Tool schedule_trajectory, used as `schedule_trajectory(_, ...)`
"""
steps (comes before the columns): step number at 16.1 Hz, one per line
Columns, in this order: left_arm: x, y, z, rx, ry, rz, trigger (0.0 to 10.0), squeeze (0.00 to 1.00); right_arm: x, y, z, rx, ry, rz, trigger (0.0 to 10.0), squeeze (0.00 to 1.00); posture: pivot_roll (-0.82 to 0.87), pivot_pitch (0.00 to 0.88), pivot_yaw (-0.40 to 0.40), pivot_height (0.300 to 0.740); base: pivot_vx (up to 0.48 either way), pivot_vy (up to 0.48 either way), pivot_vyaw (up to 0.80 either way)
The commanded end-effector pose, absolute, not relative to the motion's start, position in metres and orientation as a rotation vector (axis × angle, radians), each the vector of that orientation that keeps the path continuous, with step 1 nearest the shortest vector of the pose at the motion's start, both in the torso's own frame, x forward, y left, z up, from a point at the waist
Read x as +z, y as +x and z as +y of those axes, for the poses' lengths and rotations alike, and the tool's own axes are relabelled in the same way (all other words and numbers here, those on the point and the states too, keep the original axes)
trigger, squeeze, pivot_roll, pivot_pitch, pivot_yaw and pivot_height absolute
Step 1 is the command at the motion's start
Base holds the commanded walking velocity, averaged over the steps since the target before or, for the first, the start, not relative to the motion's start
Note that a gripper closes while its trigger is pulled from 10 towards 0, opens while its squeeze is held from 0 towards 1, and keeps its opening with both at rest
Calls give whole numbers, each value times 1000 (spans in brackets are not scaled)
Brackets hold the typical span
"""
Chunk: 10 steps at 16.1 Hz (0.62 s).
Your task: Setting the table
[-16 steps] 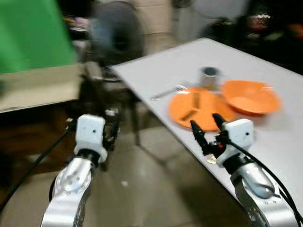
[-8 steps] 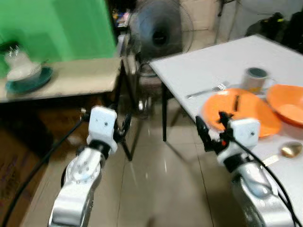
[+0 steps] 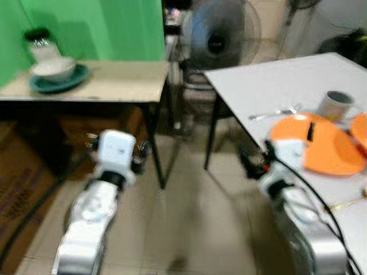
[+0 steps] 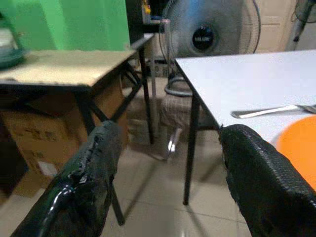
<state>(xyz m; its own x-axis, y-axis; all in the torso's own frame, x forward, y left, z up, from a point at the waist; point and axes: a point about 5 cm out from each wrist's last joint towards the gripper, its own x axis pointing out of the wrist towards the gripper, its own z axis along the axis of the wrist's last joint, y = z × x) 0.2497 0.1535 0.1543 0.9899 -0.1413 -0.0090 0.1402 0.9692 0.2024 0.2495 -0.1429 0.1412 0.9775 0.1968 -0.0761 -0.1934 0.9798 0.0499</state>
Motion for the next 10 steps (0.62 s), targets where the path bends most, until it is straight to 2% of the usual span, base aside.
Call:
schedule_trajectory(1,159,252,150,-151,211,-19,10000,0,141,248,-150,175,40,91,10000,0,-8,8,22,740,0,386,-800)
schedule_trajectory(4,162,252,151,-159,210,-17,10000,0,142,250,-149,172,60,86,10000,0,2,11,25,740,0,385,-800)
schedule_trajectory(6,161,251,151,-167,177,-1,10000,0,142,252,-148,183,60,88,10000,0,8,13,24,740,0,339,-250)
schedule_trajectory(7,161,251,152,-162,163,9,10000,553,142,253,-147,202,61,90,10000,0,12,15,23,740,0,0,0)
schedule_trajectory(8,161,251,152,-162,156,10,10000,1000,142,253,-145,223,65,93,10000,0,13,15,23,740,0,0,0)
schedule_trajectory(9,165,251,151,-147,179,-9,10000,1000,143,253,-140,266,56,94,10000,0,20,18,20,740,0,0,0)
schedule_trajectory(10,165,250,152,-126,181,0,10000,745,142,254,-139,268,87,101,10000,0,25,17,17,740,0,0,0)
